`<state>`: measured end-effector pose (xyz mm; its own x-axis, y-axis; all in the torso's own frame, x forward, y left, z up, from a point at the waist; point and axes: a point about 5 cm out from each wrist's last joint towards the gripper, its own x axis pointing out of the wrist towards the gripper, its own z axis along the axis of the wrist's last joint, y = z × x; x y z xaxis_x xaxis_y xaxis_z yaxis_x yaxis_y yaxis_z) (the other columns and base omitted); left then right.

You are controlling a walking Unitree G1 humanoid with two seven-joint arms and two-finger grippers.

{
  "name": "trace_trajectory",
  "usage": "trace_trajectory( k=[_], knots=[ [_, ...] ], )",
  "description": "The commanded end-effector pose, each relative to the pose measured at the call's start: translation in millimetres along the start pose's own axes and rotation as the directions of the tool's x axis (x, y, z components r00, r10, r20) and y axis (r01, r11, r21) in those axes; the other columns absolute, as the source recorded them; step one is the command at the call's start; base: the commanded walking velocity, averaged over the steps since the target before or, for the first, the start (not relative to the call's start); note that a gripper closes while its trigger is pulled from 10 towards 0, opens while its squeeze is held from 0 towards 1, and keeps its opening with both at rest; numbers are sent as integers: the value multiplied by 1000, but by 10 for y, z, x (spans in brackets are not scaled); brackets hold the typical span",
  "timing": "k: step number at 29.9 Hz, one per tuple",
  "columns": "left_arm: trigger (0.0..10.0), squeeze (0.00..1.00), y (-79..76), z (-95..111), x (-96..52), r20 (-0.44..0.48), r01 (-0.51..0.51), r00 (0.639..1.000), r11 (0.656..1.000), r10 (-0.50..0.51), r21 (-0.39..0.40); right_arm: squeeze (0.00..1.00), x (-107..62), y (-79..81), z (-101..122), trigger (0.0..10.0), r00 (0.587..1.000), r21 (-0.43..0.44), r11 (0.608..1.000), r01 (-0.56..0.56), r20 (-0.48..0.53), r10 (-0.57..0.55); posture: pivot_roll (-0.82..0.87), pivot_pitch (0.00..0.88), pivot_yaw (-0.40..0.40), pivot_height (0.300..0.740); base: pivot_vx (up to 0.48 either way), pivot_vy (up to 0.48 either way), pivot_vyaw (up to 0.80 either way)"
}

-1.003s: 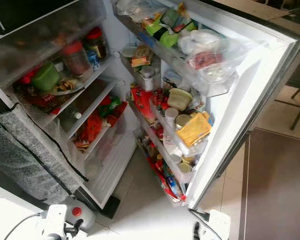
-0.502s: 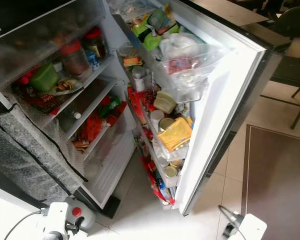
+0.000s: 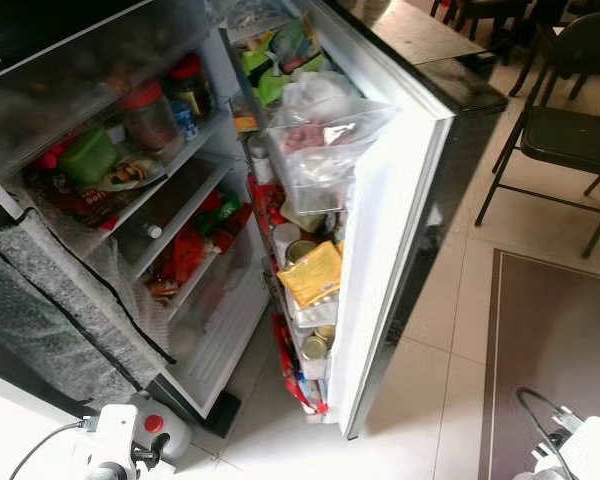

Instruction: Restocking fridge

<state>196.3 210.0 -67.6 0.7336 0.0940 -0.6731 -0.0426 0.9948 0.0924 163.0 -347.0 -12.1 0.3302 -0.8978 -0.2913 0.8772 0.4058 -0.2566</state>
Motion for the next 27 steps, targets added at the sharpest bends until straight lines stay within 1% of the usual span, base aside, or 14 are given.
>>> trace_trajectory(
  k=[1, 6, 9, 15, 16, 18, 19, 20, 21, 22, 23, 25, 26, 27],
  knots=[
    [10000, 0, 22, -65, -19, -28, -4, 1000, 1000, 5, 16, 0, 52, -17, 127, 10000, 998, -7, 1000, 9, 62, -8, -73, 42, 57, 740, 0, 0, 0],
    [10000, 0, 28, -70, -21, -30, -2, 1000, 1000, 3, 21, 0, 204, -38, 516, 10000, 981, 20, 1000, -21, 195, 16, -80, 37, 58, 740, 0, 0, 0],
    [10000, 0, 25, -66, -19, -29, 0, 1000, 1000, 1, 22, 0, 250, 54, 757, 10000, 952, 1, 991, -135, 278, 130, -80, 37, 58, 740, 0, 0, 0],
    [10000, 0, 18, -54, -14, -29, 6, 1000, 1000, -5, 26, 0, 182, 470, 1163, 10000, 795, -3, 850, -526, 352, 493, -86, 34, 62, 740, 0, 0, 0],
    [10000, 0, 18, -54, -14, -29, 6, 1000, 1000, -5, 26, 0, 182, 470, 1163, 10000, 795, -3, 850, -526, 352, 493, -86, 34, 62, 740, 0, 0, 0],
    [10000, 0, 19, -53, -13, -28, 6, 1000, 1000, -6, 27, 0, 134, 580, 1247, 10000, 738, -18, 795, -606, 361, 570, -86, 40, 63, 740, 0, 0, 0],
    [10000, 0, 20, -52, -13, -28, 6, 1000, 1000, -5, 27, 0, 80, 668, 1316, 10000, 680, -48, 746, -665, 374, 630, -86, 41, 63, 740, 0, 0, 0],
    [10000, 0, 23, -51, -13, -28, 5, 1000, 1000, -5, 27, 0, -2, 785, 1399, 10000, 583, -86, 655, -751, 379, 719, -84, 48, 65, 740, 0, 0, 0],
    [10000, 0, 23, -51, -13, -28, 5, 1000, 1000, -5, 27, 0, -2, 785, 1399, 10000, 583, -86, 655, -751, 379, 719, -84, 48, 65, 740, 0, 0, 0],
    [10000, 0, 24, -61, -17, -30, 6, 1000, 1000, -5, 28, 0, -92, 870, 1458, 10000, 472, -181, 563, -806, 377, 797, -84, 48, 65, 740, 0, 0, 0],
    [10000, 0, 26, -67, -20, -31, 5, 1000, 1000, -4, 28, 0, -128, 906, 1488, 10000, 423, -197, 516, -833, 374, 826, -83, 54, 64, 740, 0, 0, 0],
    [10000, 0, 27, -72, -22, -32, 5, 999, 1000, -4, 28, 0, -150, 929, 1508, 10000, 392, -203, 485, -851, 371, 842, -83, 54, 64, 740, 0, 0, 0],
    [10000, 0, 34, -82, -27, -34, 2, 999, 1000, -2, 26, 0, -216, 992, 1576, 10000, 303, -213, 397, -893, 368, 879, -83, 55, 62, 740, 0, 0, 0],
    [10000, 0, 36, -86, -28, -34, 2, 999, 1000, -1, 27, 0, -261, 1030, 1599, 10000, 252, -241, 349, -905, 355, 900, -83, 55, 62, 740, 0, 0, 0]
  ],
)
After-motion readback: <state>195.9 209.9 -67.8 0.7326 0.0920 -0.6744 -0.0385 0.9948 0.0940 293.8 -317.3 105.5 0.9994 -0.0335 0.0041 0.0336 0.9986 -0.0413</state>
